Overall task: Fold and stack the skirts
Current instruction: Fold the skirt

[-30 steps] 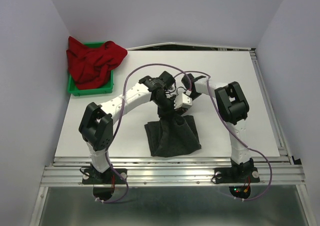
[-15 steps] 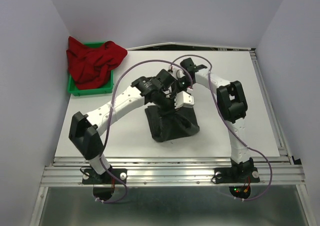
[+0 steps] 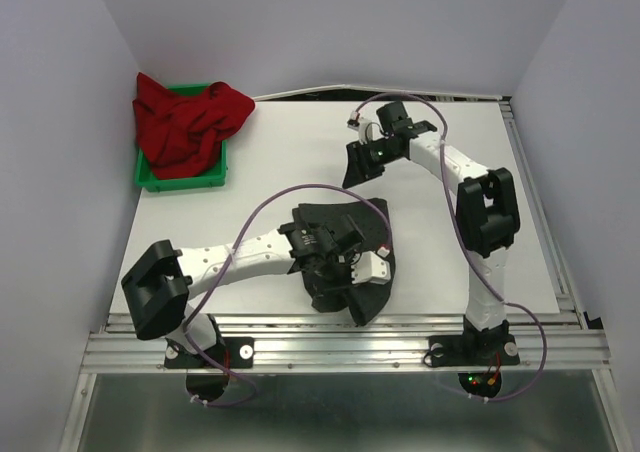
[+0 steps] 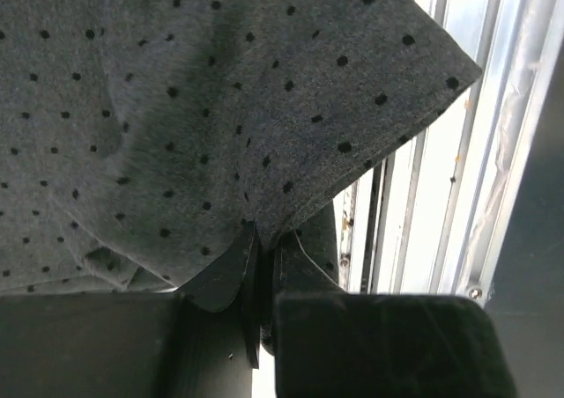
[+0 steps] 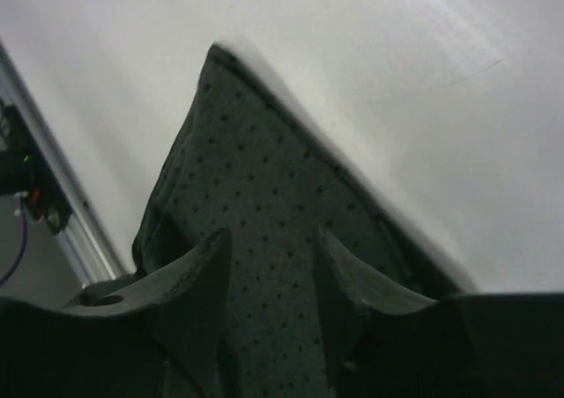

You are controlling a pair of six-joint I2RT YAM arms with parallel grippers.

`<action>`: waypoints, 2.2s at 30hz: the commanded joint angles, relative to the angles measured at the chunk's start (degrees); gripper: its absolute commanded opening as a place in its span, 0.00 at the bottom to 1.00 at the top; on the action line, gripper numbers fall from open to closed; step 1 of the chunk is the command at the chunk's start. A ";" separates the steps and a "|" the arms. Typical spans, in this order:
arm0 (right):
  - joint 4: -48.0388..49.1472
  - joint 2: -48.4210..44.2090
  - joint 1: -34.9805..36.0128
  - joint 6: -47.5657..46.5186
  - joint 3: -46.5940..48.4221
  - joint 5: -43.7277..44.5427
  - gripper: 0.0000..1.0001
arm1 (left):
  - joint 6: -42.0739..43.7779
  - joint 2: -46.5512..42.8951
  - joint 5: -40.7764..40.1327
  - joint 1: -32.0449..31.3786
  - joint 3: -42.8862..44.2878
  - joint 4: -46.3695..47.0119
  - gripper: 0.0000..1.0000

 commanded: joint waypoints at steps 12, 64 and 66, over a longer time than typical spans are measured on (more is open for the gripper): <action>1.03 -5.02 10.12 1.05 -25.85 -14.38 0.32 | -5.76 -0.16 -27.87 -11.02 2.32 8.73 0.00; 21.96 8.88 13.72 17.59 -26.63 -17.26 0.26 | -5.68 -2.96 -16.59 -5.67 2.57 1.44 0.00; 23.28 8.00 13.72 17.16 -29.18 -17.79 0.26 | -4.88 -3.67 -13.60 -4.53 4.41 0.82 0.00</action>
